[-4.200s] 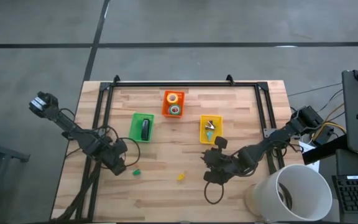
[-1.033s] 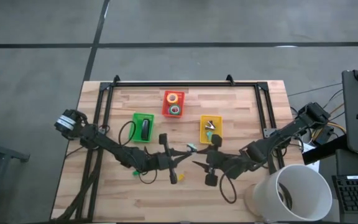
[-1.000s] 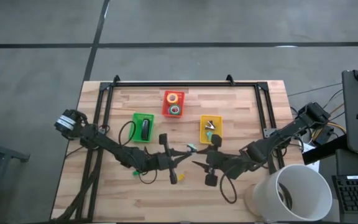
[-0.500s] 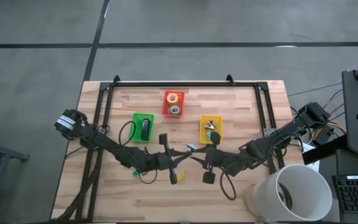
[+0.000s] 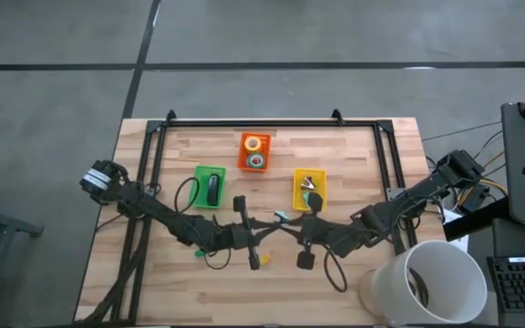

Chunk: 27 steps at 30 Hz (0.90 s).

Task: Pick and place Stapler, Stapler remover, tape
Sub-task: Put the blue staple remover into the yellow basket

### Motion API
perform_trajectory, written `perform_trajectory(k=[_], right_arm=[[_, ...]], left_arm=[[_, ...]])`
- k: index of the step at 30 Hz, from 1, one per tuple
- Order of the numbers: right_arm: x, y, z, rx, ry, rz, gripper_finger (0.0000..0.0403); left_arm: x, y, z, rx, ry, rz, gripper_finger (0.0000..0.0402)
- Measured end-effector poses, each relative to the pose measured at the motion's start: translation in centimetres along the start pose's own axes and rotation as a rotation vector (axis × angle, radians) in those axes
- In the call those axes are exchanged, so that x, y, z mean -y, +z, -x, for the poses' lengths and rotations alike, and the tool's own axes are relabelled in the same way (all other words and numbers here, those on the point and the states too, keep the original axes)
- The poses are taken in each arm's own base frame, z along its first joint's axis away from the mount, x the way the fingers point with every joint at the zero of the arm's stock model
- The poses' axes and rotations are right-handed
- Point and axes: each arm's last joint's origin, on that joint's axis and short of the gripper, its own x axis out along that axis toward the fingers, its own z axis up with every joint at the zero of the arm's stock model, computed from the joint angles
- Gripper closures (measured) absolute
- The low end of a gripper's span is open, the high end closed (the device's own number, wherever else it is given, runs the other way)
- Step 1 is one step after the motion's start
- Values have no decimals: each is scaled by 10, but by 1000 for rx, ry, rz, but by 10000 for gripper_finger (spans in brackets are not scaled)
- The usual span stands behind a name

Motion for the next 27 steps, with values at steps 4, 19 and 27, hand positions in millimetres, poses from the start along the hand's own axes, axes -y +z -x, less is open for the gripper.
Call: perform_trajectory(k=[4,19,27], right_arm=[[0,-1,0,-2,2,12,391],[0,-4,0,-19,-2,27,394],[4,-14,0,-95,-46,24,394]], left_arm=[[0,0,0,1,-2,0,392],[0,0,0,1,-2,5,320],[0,0,0,1,-1,13,242]])
